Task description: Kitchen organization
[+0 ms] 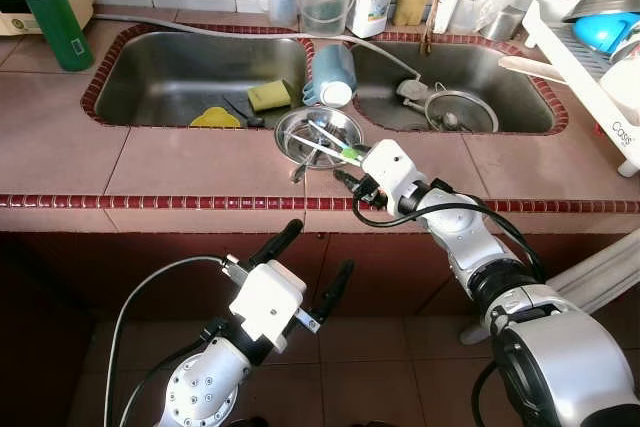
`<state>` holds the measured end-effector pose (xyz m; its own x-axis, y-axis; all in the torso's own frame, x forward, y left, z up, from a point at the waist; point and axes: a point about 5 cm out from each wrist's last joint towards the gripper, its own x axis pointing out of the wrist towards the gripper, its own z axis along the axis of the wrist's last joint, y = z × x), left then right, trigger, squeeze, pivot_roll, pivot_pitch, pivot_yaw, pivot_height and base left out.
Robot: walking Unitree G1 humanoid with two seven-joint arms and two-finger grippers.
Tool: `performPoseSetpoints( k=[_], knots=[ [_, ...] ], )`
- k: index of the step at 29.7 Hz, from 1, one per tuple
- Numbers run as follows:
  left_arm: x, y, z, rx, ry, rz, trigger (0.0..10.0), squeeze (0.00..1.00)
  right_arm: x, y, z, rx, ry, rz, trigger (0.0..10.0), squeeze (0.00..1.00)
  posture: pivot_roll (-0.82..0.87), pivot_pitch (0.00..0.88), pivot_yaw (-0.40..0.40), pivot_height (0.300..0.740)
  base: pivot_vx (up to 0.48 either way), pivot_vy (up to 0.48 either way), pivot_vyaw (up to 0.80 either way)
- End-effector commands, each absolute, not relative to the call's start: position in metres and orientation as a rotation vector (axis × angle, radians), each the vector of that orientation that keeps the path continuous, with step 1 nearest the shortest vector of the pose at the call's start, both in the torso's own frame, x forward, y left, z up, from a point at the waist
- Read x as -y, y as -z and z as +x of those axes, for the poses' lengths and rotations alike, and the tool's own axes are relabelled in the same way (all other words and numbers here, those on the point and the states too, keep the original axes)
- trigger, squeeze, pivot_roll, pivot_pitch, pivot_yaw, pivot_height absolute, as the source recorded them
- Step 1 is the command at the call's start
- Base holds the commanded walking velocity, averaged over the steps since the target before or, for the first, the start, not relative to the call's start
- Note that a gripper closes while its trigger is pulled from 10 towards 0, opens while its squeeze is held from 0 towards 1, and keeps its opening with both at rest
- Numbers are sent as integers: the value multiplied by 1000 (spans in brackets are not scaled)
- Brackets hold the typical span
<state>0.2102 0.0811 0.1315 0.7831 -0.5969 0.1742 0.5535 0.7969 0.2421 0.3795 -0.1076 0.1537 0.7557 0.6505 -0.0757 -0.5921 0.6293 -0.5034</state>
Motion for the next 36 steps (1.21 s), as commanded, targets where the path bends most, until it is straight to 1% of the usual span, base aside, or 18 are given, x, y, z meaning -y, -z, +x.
performPoseSetpoints(
  k=[1,5,7,8,9,10,11,27,35,36],
  knots=[
    [-77,-135,209,259,636,182,10000,0,113,-152,380,96,-722,-553,10000,1000,-97,163,-71,740,0,0,0],
    [-76,-134,208,260,639,182,10000,0,114,-151,379,94,-719,-570,10000,1000,-99,158,-71,740,0,0,0],
    [-76,-134,208,260,640,180,10000,0,115,-151,379,103,-707,-615,10000,1000,-99,158,-71,740,0,0,0],
    [-75,-135,209,261,641,179,10000,0,116,-150,379,107,-698,-641,10000,600,-99,158,-71,740,0,0,0],
    [-75,-135,209,262,642,180,10000,0,117,-150,379,108,-696,-654,10000,78,-99,152,-70,740,0,0,0],
    [-75,-135,209,263,643,180,10000,0,117,-150,379,108,-696,-661,10000,78,-100,149,-70,740,0,0,0],
    [-75,-135,209,263,645,180,10000,0,118,-148,379,103,-696,-662,10000,0,-100,149,-70,740,0,0,0],
    [-71,-134,208,267,657,173,10000,0,129,-147,380,96,-627,-734,10000,0,-111,140,-67,740,0,0,0],
    [-72,-134,208,266,661,175,10000,0,131,-147,380,95,-612,-739,10000,0,-111,140,-61,740,0,0,0],
    [-72,-134,208,267,661,175,10000,0,131,-147,380,95,-611,-739,9725,0,-111,140,-61,740,0,0,0]
  ],
)
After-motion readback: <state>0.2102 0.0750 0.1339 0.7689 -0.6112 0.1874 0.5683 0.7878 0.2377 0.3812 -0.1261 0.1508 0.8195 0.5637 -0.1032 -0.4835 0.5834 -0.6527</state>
